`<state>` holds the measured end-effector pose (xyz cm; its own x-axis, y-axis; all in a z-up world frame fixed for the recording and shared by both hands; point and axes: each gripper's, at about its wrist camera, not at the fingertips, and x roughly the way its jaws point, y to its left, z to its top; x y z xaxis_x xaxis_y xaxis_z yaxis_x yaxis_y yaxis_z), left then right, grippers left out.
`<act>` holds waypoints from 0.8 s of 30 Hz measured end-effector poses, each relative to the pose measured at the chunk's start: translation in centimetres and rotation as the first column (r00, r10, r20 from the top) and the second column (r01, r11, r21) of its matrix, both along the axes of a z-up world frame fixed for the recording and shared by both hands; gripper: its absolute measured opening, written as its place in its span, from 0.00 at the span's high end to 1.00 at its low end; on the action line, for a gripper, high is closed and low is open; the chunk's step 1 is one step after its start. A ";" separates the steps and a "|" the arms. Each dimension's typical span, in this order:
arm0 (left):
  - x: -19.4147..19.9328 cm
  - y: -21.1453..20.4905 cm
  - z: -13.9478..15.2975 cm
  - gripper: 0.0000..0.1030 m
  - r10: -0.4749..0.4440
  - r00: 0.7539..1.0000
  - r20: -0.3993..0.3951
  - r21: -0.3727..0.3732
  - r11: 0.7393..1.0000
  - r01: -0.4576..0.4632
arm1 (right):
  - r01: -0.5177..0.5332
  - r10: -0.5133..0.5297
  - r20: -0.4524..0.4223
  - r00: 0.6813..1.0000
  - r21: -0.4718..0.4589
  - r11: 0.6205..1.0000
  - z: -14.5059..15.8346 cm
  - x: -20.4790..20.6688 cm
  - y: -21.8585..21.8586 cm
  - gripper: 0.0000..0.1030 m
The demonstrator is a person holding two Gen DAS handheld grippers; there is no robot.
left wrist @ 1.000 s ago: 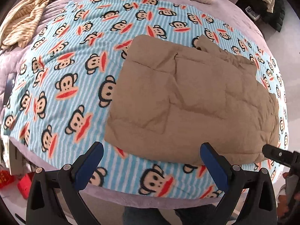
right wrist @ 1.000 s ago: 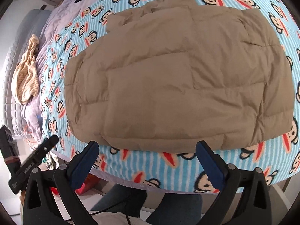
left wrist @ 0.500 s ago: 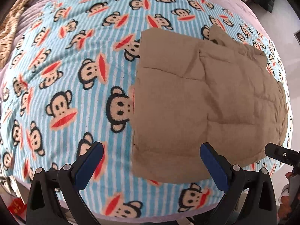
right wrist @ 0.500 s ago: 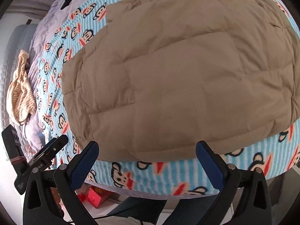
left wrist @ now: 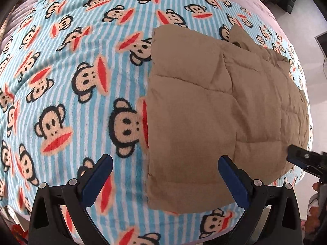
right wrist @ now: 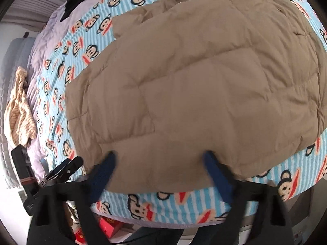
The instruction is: Fold large clothes
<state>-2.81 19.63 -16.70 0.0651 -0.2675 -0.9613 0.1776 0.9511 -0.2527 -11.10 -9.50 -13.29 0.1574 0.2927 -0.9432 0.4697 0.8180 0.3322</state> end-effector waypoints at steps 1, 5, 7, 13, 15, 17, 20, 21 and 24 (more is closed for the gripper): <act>0.2 0.2 -0.1 0.00 0.000 1.000 0.002 -0.009 1.000 0.000 | 0.005 -0.005 -0.007 1.000 -0.009 1.000 -0.2 0.1 -0.1 0.45; 1.7 1.7 -0.8 0.00 -0.015 1.000 0.027 -0.102 0.995 0.017 | 0.007 -0.007 -0.017 1.000 -0.025 1.000 -1.1 0.5 -0.4 0.60; 2.5 2.5 -1.9 0.00 -0.024 1.000 0.003 -0.174 0.984 0.024 | -0.004 0.003 -0.018 1.000 -0.032 0.999 -1.7 0.6 -0.5 0.61; 4.9 2.2 -7.2 0.00 -0.078 0.983 -0.167 -0.434 0.901 -0.002 | -0.024 0.023 -0.025 0.999 -0.042 0.999 -2.9 0.8 -0.4 0.62; 5.3 0.6 -7.8 0.00 -0.130 0.977 -0.168 -0.488 0.872 0.032 | -0.028 0.027 -0.026 0.999 -0.045 0.999 -3.1 0.9 -0.4 0.62; 5.6 -1.1 -8.0 0.00 -0.179 0.971 -0.157 -0.515 0.854 0.074 | -0.032 0.031 -0.025 0.999 -0.047 0.998 -3.3 1.0 -0.4 0.62; 6.0 -3.3 -8.8 0.00 -0.221 0.963 -0.157 -0.496 0.861 0.116 | -0.033 0.032 -0.022 0.999 -0.047 0.998 -3.4 0.9 -0.4 0.62; 5.9 -3.8 -9.1 0.00 -0.231 0.960 -0.156 -0.482 0.866 0.130 | -0.033 0.032 -0.022 0.999 -0.047 0.998 -3.4 1.0 -0.4 0.62; 6.3 -4.5 -8.8 0.41 -0.248 0.958 -0.145 -0.498 0.855 0.146 | -0.045 0.045 -0.022 0.999 -0.037 0.998 -2.9 1.0 -0.4 0.62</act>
<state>3.50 15.14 -25.49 -0.2146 -0.6829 -0.6983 0.2465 0.6539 -0.7152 -10.13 -9.87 -16.17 0.1247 0.2633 -0.9566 0.4387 0.8501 0.2912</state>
